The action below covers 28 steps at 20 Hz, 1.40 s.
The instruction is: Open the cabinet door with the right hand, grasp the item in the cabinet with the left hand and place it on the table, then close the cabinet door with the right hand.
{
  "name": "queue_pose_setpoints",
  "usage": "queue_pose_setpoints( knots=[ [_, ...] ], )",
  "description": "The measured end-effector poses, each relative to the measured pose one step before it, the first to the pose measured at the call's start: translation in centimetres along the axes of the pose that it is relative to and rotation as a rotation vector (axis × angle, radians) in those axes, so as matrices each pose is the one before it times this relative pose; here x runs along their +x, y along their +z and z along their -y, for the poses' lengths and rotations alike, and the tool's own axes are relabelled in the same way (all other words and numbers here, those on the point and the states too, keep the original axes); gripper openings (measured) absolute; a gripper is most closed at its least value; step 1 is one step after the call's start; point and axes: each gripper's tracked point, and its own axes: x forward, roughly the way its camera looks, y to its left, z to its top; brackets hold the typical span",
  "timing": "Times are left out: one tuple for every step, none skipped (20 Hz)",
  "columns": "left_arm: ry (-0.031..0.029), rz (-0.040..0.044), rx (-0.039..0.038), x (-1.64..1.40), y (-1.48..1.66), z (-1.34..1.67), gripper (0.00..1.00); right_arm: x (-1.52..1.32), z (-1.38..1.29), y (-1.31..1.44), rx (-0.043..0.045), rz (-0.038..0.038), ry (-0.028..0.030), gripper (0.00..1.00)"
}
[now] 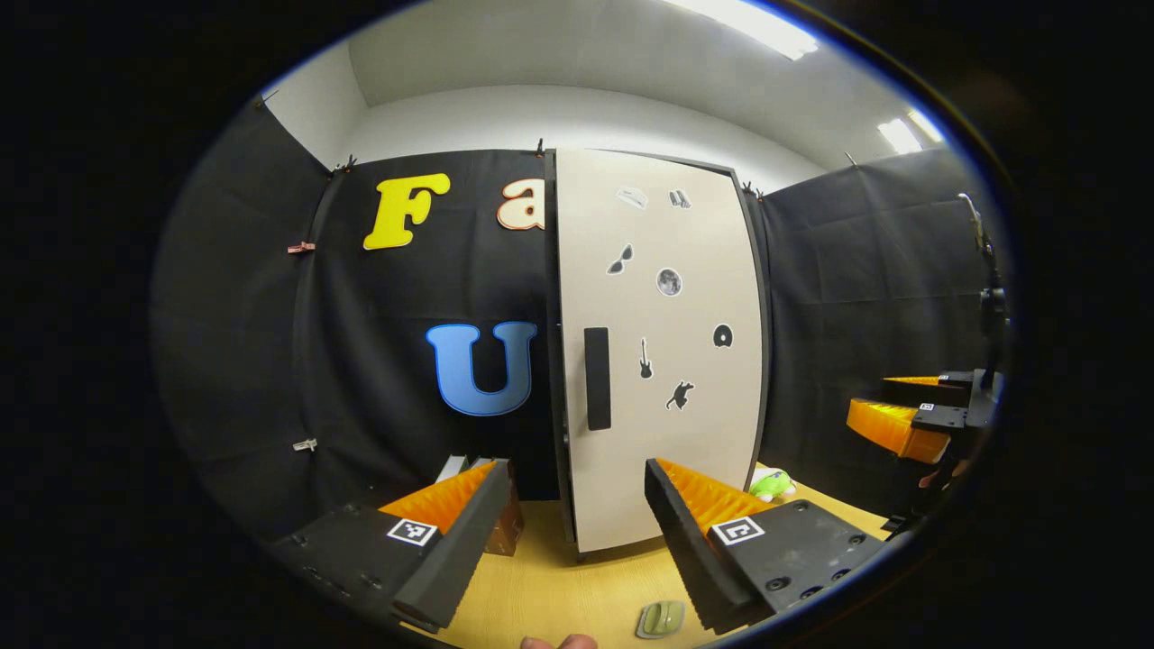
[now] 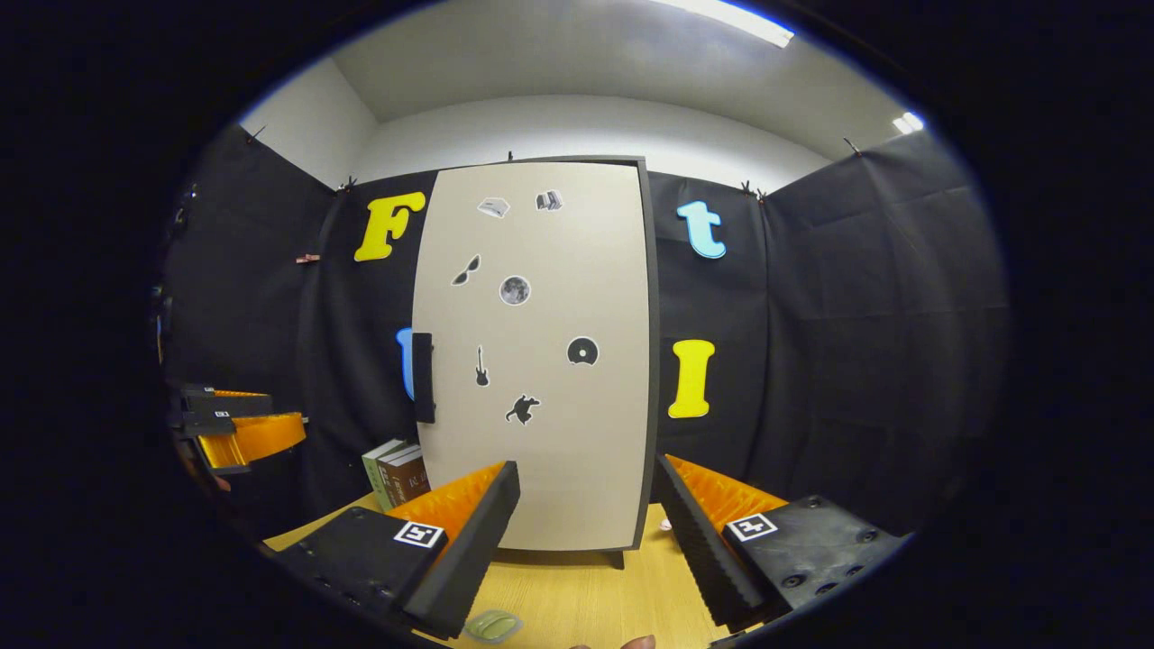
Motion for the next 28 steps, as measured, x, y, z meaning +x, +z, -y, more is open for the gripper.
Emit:
queue_pose_setpoints(
  knots=[
    [-0.00026,-0.00063,0.00084,0.016,0.015,0.070,0.95,0.000,-0.006,-0.078,0.00302,-0.00149,0.00062,0.98],
    [-0.00011,-0.00006,0.00083,-0.058,-0.036,0.049,0.95,-0.045,0.023,0.008,0.00173,0.00027,-0.00018,0.98],
    [-0.00008,-0.00015,0.00099,-0.033,0.064,0.043,0.94,-0.101,0.036,-0.012,-0.00038,-0.00086,-0.00082,0.98],
    [0.00029,0.00067,0.00117,-0.007,-0.002,0.012,0.94,0.004,0.054,-0.016,-0.00037,0.00054,-0.00011,0.98],
    [-0.00046,0.00040,0.00077,0.011,0.012,0.044,0.94,0.065,0.019,-0.084,0.00015,-0.00085,0.00006,0.98],
    [0.00137,0.00113,0.00007,-0.070,0.033,0.004,0.94,0.003,0.014,-0.018,0.00037,-0.00048,0.00055,0.98],
    [0.00012,0.00016,-0.00112,-0.032,0.018,-0.003,0.94,-0.065,-0.049,0.065,0.00003,0.00118,0.00044,0.98],
    [0.00038,-0.00039,-0.00148,0.004,-0.020,0.041,0.94,-0.064,0.026,0.037,-0.00139,0.00080,-0.00115,0.98],
    [-0.00007,0.00014,-0.00047,-0.011,0.046,0.028,0.94,-0.019,0.046,-0.021,-0.00170,0.00038,-0.00062,0.98],
    [0.00034,0.00085,0.00117,0.004,0.041,-0.002,0.94,-0.014,0.000,-0.030,0.00004,-0.00002,-0.00071,0.98],
    [0.00015,0.00187,0.00212,-0.075,0.080,-0.041,0.94,-0.059,0.008,0.003,0.00113,-0.00003,-0.00033,0.98],
    [-0.00006,0.00145,0.00174,0.030,0.039,0.015,0.95,0.010,-0.024,0.028,0.00092,0.00028,-0.00002,0.98],
    [0.00076,0.00172,0.00049,-0.015,0.031,0.000,0.95,-0.047,-0.030,0.024,-0.00061,0.00084,-0.00061,0.98],
    [-0.00066,0.00097,-0.00004,-0.063,0.003,0.009,0.95,-0.064,-0.010,0.065,-0.00119,0.00108,0.00014,0.98],
    [0.00027,0.00033,0.00082,-0.014,0.055,-0.013,0.95,0.063,-0.043,-0.037,-0.00165,0.00002,0.00112,0.98],
    [0.00114,0.00039,0.00163,0.010,0.023,-0.065,0.95,0.022,-0.045,0.015,-0.00162,-0.00032,0.00127,0.98],
    [0.00024,0.00000,0.00073,0.043,0.000,-0.002,0.94,0.036,-0.023,-0.039,-0.00140,-0.00040,0.00144,0.98],
    [0.00060,-0.00003,-0.00003,-0.017,-0.059,-0.021,0.94,-0.023,-0.039,-0.011,-0.00125,-0.00070,0.00184,0.98],
    [-0.00036,-0.00059,-0.00044,-0.029,0.013,0.025,0.94,-0.069,-0.041,0.021,-0.00131,-0.00006,0.00046,0.98],
    [-0.00016,-0.00095,0.00049,0.009,-0.066,0.057,0.94,0.030,-0.093,-0.016,-0.00046,-0.00051,0.00215,0.98],
    [0.00024,-0.00042,0.00128,0.027,0.032,-0.005,0.94,0.049,-0.030,0.005,0.00017,0.00095,0.00094,0.98],
    [0.00048,0.00004,0.00152,-0.035,-0.059,-0.010,0.94,0.025,-0.002,0.036,-0.00065,-0.00038,0.00170,0.98],
    [0.00129,0.00023,0.00061,0.014,0.102,-0.040,0.94,-0.052,-0.077,0.035,-0.00096,0.00008,0.00154,0.98],
    [0.00033,0.00002,-0.00027,0.032,-0.049,0.037,0.94,0.081,-0.019,0.025,-0.00102,0.00072,0.00157,0.98],
    [0.00028,0.00189,-0.00048,0.014,0.040,0.028,0.94,-0.026,-0.072,-0.003,-0.00151,-0.00028,0.00128,0.98],
    [0.00085,0.00114,0.00081,-0.033,0.053,0.004,0.95,-0.001,-0.008,-0.025,-0.00169,-0.00013,0.00196,0.98],
    [0.00175,0.00108,0.00162,-0.001,0.075,-0.041,0.95,0.019,-0.019,0.011,-0.00181,-0.00072,0.00135,0.98],
    [0.00018,-0.00050,0.00108,0.002,-0.041,0.092,0.95,0.033,0.059,-0.022,-0.00083,0.00009,0.00077,0.98]
  ],
)
